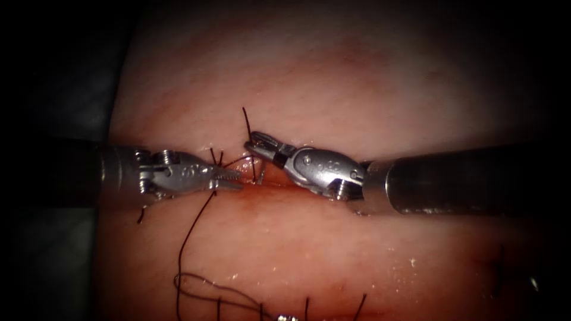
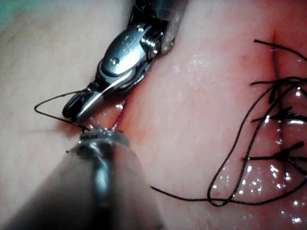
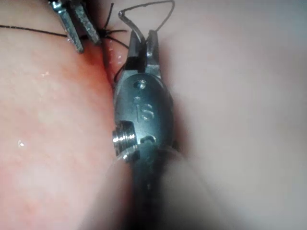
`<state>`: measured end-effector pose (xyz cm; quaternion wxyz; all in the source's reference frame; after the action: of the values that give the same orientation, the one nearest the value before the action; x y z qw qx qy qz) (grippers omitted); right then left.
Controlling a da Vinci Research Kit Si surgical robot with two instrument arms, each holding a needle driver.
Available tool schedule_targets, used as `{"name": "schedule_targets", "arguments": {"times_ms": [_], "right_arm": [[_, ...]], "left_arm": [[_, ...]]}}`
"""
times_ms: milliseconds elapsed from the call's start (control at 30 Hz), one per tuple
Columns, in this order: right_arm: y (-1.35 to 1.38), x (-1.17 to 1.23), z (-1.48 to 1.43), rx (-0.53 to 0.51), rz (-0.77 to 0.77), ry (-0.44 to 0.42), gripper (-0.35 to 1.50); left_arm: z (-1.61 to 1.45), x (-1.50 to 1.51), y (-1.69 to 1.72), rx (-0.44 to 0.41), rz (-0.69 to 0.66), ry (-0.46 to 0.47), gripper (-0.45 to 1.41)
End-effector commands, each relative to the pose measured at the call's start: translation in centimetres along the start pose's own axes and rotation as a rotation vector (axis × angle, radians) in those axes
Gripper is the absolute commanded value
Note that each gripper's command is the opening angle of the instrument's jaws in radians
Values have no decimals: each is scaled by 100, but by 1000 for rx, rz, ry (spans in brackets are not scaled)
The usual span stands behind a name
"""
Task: Wound Closure
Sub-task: With the right end-effector throw the needle through the bottom of the incision.
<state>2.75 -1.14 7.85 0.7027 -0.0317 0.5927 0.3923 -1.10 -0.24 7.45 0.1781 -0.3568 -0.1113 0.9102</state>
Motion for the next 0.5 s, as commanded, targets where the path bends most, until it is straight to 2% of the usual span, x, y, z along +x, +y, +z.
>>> {"name": "schedule_targets", "arguments": {"times_ms": [33,233,500], "right_arm": [[-4,-6,6,4,11,-1,-35],[4,-5,8,2,82,-9,-35],[9,-5,13,24,173,-27,-35]], "left_arm": [[4,3,5,9,1,7,-3],[-9,11,42,35,27,17,-10],[4,-7,69,43,46,25,-18]]}}
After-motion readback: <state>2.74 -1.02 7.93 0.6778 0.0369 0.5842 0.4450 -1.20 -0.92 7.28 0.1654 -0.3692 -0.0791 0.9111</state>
